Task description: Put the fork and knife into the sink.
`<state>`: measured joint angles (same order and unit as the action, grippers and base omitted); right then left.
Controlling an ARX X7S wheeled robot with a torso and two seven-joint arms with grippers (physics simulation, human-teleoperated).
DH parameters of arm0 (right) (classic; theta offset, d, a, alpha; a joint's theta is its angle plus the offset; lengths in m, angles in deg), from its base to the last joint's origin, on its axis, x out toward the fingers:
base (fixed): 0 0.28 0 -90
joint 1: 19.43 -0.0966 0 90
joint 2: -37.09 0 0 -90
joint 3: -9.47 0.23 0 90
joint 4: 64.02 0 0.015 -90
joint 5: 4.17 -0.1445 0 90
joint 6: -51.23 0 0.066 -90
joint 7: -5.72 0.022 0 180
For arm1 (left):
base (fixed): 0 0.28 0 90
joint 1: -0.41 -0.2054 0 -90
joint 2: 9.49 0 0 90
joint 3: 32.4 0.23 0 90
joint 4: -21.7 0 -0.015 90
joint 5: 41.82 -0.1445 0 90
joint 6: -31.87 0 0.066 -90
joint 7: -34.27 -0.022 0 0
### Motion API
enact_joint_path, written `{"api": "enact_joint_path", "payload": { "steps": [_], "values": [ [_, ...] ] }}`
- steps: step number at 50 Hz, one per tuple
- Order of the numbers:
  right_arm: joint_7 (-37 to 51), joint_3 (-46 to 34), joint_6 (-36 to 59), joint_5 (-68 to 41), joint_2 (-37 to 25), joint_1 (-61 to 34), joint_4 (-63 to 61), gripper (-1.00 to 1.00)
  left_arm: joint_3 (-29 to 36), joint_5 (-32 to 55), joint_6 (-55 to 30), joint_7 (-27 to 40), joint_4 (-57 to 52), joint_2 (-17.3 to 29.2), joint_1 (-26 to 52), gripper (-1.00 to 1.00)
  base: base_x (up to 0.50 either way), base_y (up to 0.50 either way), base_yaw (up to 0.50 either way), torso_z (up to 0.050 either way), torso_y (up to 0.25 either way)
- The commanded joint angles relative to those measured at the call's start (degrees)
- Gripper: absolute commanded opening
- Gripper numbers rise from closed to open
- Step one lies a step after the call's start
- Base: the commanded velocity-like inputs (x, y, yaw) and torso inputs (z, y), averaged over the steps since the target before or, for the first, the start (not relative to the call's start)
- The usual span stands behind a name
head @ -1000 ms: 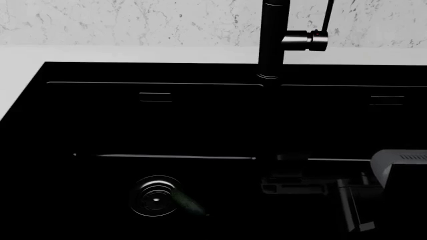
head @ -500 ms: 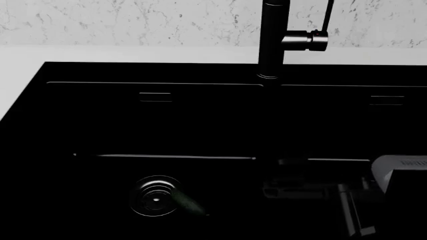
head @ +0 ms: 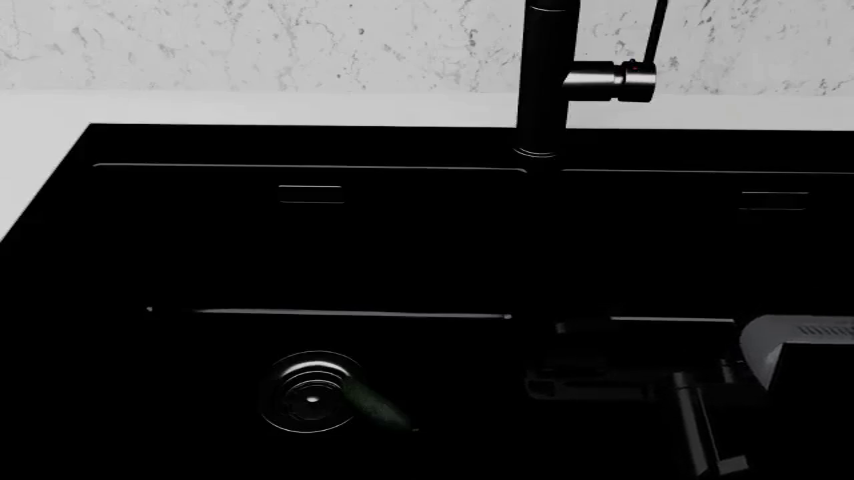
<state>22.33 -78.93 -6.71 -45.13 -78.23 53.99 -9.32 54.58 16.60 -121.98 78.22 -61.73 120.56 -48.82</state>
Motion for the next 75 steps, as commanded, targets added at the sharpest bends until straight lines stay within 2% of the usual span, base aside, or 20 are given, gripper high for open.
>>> {"api": "enact_joint_path", "payload": {
  "steps": [1, 15, 16, 29, 38, 48, 57, 65, 75],
  "values": [
    [0.01, -0.19, -0.27, -0.09, 0.03, -0.05, 0.38, 1.0, 1.16, -0.9, 1.68, -2.5, 2.8, -0.66, -1.7, 1.0, 0.0, 0.0, 0.0, 0.0, 0.0],
    [0.24, 0.11, -0.55, -0.34, -0.25, 0.35, 0.3, 1.0, 0.19, 0.31, 2.22, -3.13, 4.16, -1.83, -4.68, 1.0, 0.0, 0.0, 0.0, 0.0, 0.0],
    [0.25, 0.11, -0.56, -0.41, -0.23, 0.35, 0.31, 1.0, -0.07, 0.36, 2.45, -3.06, 4.26, -1.9, -4.91, -1.0, 0.0, 0.0, 0.0, 0.0, 0.0],
    [0.41, 0.1, -0.83, -0.49, -0.37, 0.59, 0.35, 1.0, 0.37, 0.11, 3.51, -4.48, 4.01, -1.77, -4.91, -1.0, 0.0, 0.0, 0.0, 0.0, 0.0],
    [0.3, 0.02, -1.15, -0.52, -0.47, 0.65, 0.41, 1.0, -0.55, 1.16, 2.01, -0.09, -2.69, -1.04, -2.01, -1.0, 0.0, 0.0, 0.0, 0.0, 0.0],
    [0.29, 0.05, -1.65, -0.38, -0.55, 1.07, 0.46, 1.0, 2.3, 3.27, -4.04, 4.65, -12.79, 0.37, 10.67, -1.0, 0.0, 0.0, 0.0, 0.0, 0.0],
    [0.13, -0.08, -2.04, -0.35, -0.54, 1.15, 0.8, 1.0, 6.29, 5.01, -9.58, 5.81, -15.43, -0.21, 23.38, -1.0, 0.0, 0.0, 0.0, 0.0, 0.0],
    [0.18, 0.09, -2.14, -0.66, -0.74, 1.2, 0.6, 1.0, 10.47, 7.02, -11.48, 3.0, -15.49, -3.65, 28.12, -1.0, 0.0, 0.0, 0.0, 0.0, 0.0],
    [0.45, 0.31, -2.19, -0.91, -1.0, 1.38, 0.33, 1.0, 20.23, 3.69, -9.31, -6.65, -9.72, -7.02, 27.53, -1.0, 0.0, 0.0, 0.0, 0.0, 0.0]
  ]
}}
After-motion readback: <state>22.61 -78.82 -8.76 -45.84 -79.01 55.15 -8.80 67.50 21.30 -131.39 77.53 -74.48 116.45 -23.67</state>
